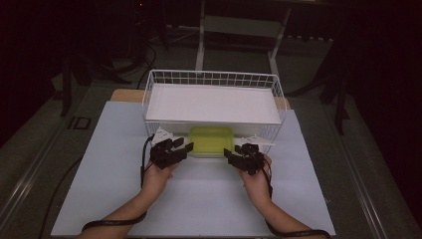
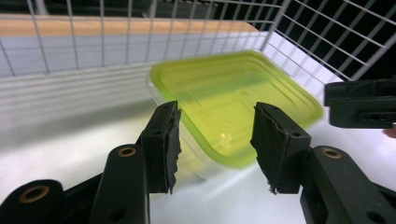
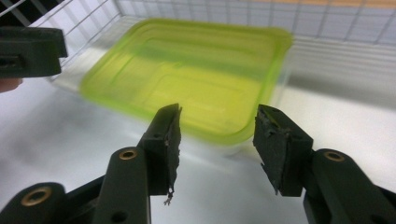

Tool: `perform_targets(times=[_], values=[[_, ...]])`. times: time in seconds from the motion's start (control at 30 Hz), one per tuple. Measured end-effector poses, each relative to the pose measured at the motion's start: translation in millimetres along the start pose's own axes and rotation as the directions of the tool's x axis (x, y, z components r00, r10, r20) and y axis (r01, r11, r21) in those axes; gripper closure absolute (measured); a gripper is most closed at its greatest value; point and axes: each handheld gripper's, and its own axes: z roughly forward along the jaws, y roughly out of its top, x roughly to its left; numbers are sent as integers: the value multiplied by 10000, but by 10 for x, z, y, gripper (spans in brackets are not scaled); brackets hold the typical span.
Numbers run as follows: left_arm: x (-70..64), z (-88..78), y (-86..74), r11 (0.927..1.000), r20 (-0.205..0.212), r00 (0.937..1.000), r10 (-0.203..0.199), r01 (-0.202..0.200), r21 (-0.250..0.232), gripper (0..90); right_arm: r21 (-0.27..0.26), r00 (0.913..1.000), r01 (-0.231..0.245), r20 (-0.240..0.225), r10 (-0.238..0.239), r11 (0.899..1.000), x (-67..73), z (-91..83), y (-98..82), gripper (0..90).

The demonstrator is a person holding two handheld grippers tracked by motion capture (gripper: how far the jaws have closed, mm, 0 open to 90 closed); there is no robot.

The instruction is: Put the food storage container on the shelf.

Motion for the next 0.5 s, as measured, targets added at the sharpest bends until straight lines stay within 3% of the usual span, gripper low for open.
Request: perform_targets(times=[0.1,0.2,0.37,0.43,0.5], values=[[-38,-112,-34,9999,134,9998,125,-127,116,518,66,9999,83,-150,-82,9999,68,-27,-45,567],[-44,-158,-66,9997,148,9999,-30,27,242,501,32,9998,160,-132,-160,9999,123,-48,-82,584],[-29,-257,-158,9993,320,9991,-281,273,246,471,283,9961,753,-473,-739,9968,284,-48,-167,853],[-29,-257,-158,9993,320,9991,-281,273,246,455,393,9959,726,-562,-703,9966,293,-35,-174,853],[-47,-279,-187,9993,264,9996,90,-99,349,427,533,9955,738,-633,-704,9958,315,4,-186,899]])
